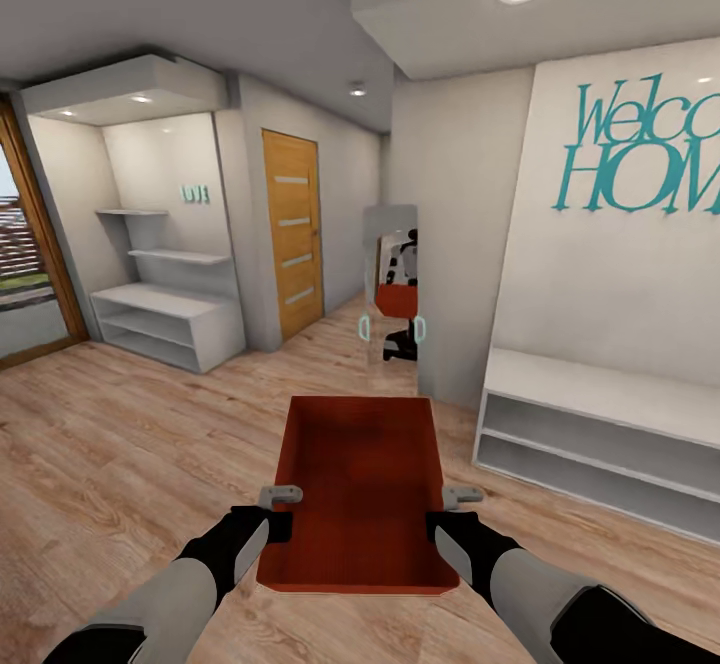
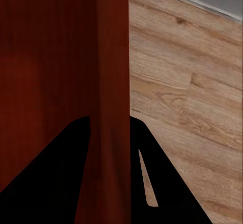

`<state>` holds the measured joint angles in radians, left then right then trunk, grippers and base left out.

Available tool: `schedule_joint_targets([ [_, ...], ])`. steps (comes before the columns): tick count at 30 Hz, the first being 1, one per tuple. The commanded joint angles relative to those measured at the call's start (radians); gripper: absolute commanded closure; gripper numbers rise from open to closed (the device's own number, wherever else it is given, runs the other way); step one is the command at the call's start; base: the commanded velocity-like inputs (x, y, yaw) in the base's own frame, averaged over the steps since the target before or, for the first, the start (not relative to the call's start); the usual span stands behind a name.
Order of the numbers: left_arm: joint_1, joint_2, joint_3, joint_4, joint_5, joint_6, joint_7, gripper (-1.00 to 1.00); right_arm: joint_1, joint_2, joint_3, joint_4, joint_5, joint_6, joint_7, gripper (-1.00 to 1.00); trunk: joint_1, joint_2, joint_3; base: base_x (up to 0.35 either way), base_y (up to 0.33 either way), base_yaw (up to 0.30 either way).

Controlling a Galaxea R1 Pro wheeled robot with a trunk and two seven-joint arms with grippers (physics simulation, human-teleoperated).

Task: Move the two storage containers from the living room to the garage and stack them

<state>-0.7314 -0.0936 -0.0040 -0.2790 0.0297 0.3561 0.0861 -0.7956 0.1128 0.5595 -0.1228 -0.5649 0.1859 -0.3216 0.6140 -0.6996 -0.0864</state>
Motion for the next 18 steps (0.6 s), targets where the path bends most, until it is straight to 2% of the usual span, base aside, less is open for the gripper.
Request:
schedule_joint_targets([
  [1, 0.000, -0.005, 0.007, 0.000, -0.017, 0.007, 0.011, 1.00, -0.001, 0.001, 0.017, -0.003, 0.023, 0.007, -0.008, 1.00, 0.001, -0.001, -0.002, 0.322, 0.000, 0.006],
  [11, 0.000, -0.005, 0.007, 0.000, -0.017, 0.007, 0.011, 1.00, -0.001, 0.002, 0.017, -0.003, 0.023, 0.007, -0.008, 1.00, 0.001, -0.001, -0.002, 0.322, 0.000, 0.005],
  [18, 0.000, -0.005, 0.007, 0.000, -0.017, 0.007, 0.011, 1.00, -0.001, 0.001, 0.017, -0.003, 0.023, 0.007, -0.008, 1.00, 0.001, -0.001, -0.002, 0.322, 0.000, 0.200],
])
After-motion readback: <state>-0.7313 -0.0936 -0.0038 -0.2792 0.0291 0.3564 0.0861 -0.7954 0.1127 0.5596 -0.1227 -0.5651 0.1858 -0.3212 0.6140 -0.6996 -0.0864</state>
